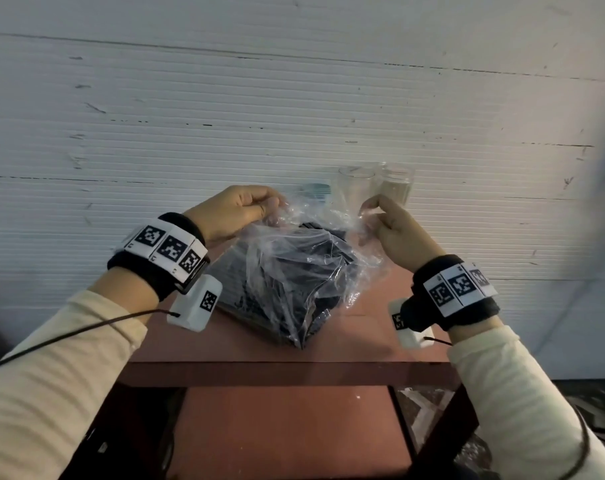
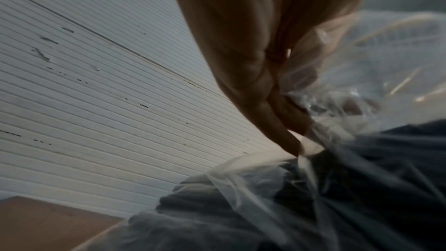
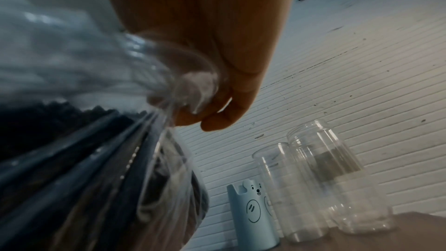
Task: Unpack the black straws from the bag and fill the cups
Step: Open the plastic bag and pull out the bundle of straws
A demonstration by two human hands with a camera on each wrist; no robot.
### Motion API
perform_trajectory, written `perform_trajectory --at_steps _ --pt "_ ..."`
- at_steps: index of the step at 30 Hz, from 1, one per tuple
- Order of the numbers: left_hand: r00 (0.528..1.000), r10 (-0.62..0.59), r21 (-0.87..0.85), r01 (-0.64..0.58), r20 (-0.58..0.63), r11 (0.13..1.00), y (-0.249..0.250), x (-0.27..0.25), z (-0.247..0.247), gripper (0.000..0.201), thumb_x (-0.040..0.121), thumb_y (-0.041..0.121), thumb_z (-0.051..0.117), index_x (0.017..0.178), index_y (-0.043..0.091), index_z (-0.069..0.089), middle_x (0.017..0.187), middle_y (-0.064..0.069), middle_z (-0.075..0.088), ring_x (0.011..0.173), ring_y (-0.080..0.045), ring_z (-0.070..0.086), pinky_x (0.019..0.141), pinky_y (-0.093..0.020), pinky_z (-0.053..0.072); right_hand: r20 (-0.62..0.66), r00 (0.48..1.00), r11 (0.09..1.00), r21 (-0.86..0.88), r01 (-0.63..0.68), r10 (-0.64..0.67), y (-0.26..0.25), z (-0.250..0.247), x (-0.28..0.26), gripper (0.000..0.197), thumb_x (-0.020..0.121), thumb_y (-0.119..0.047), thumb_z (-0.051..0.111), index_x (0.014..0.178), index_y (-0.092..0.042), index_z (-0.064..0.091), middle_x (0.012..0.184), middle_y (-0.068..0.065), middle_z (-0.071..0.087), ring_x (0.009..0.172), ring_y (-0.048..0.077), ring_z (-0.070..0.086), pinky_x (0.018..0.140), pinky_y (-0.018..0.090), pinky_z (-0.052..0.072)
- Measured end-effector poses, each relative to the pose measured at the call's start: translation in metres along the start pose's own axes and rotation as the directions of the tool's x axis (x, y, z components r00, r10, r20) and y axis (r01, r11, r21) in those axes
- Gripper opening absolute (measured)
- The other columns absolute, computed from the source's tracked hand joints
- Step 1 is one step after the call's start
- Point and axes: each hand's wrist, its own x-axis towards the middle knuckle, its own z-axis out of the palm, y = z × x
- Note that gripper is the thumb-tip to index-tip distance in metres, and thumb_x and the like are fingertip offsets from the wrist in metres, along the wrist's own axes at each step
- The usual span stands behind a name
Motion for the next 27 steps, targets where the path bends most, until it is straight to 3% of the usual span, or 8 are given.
perform_trajectory --at_steps 3,8,10,13,16,20,24,27 --pt "0.999 0.012 -0.040 -0.011 0.036 0.999 0.003 -0.002 0.001 0.019 0.099 0.011 0.044 0.107 0.021 0.059 0.093 0.015 0.065 0.072 -0.001 0.067 0.066 -0.013 0.051 0.024 1.000 0.999 0.031 0.020 -0.020 -0.005 0.000 -0.001 0.022 0.100 0.003 0.031 0.111 -0.016 0.031 0.086 0.013 0.060 0.043 -0.001 0.052 0.046 0.014 0.040" --pt "1.000 -0.014 -0.108 0.015 0.005 0.994 0.006 -0.004 0.006 0.021 0.102 0.008 0.040 0.112 0.022 0.052 0.094 -0.010 0.059 0.066 -0.007 0.068 0.048 -0.015 0.048 0.056 0.998 0.996 -0.083 0.025 -0.020 0.002 0.007 0.002 0.009 0.100 -0.015 0.045 0.103 -0.019 0.053 0.108 -0.004 0.050 0.091 -0.002 0.051 0.087 0.021 0.041" --pt "0.998 -0.068 -0.095 0.068 0.004 0.993 0.003 -0.001 0.006 0.022 0.103 0.013 0.040 0.102 0.023 0.059 0.083 -0.016 0.064 0.064 -0.021 0.062 0.056 -0.024 0.046 0.103 0.995 0.999 -0.034 0.000 0.004 -0.005 0.007 -0.003 0.009 0.095 -0.027 0.057 0.100 -0.019 0.056 0.102 -0.013 0.058 0.073 -0.005 0.054 0.080 0.013 0.045" --pt "0.991 -0.131 -0.066 0.131 0.004 0.989 -0.006 0.001 0.007 0.033 0.103 0.017 0.042 0.088 0.030 0.069 0.077 -0.006 0.073 0.092 -0.033 0.041 0.064 -0.037 0.032 0.183 0.983 0.993 -0.116 0.010 0.011 -0.011 0.009 -0.006 0.012 0.091 -0.022 0.064 0.096 -0.020 0.054 0.068 -0.026 0.058 0.049 -0.005 0.046 0.057 0.003 0.036" --pt "0.977 -0.212 -0.083 0.210 -0.009 0.974 -0.004 0.002 0.009 0.029 0.101 0.016 0.046 0.087 0.026 0.070 0.090 -0.007 0.073 0.083 -0.029 0.050 0.055 -0.033 0.040 0.205 0.979 0.981 -0.190 0.031 0.009 -0.006 0.016 0.005 0.006 0.096 -0.007 0.052 0.094 -0.011 0.050 0.077 -0.012 0.053 0.062 -0.003 0.047 0.061 0.008 0.037" --pt "0.968 -0.230 0.104 0.219 0.102 0.970 -0.001 0.000 0.010 0.012 0.089 0.015 0.066 0.096 0.023 0.064 0.108 -0.001 0.064 0.094 -0.019 0.062 0.068 -0.020 0.052 0.218 0.967 0.948 -0.313 -0.059 0.132 0.003 0.024 0.015 0.014 0.097 0.001 0.037 0.105 -0.010 0.034 0.069 0.000 0.050 0.052 0.008 0.040 0.045 0.010 0.035" --pt "0.963 -0.192 0.183 0.157 0.190 0.970 -0.002 -0.005 0.008 0.023 0.089 0.001 0.063 0.094 0.024 0.060 0.053 0.014 0.049 0.046 -0.003 0.039 0.044 -0.018 0.035 0.189 0.974 0.935 -0.349 -0.055 0.128 0.010 0.025 0.013 0.011 0.099 -0.008 0.041 0.101 -0.016 0.035 0.085 0.009 0.060 0.057 0.010 0.048 0.050 0.014 0.036" --pt "0.972 -0.198 0.239 0.164 0.126 0.957 -0.004 -0.008 0.012 0.008 0.089 0.012 0.065 0.093 0.018 0.063 0.062 0.011 0.050 0.054 -0.001 0.039 0.057 -0.019 0.029 0.145 0.982 0.935 -0.349 -0.067 0.124 0.010 0.017 0.006 0.003 0.099 -0.021 0.049 0.099 -0.018 0.049 0.097 -0.004 0.057 0.078 0.010 0.054 0.061 0.014 0.038"
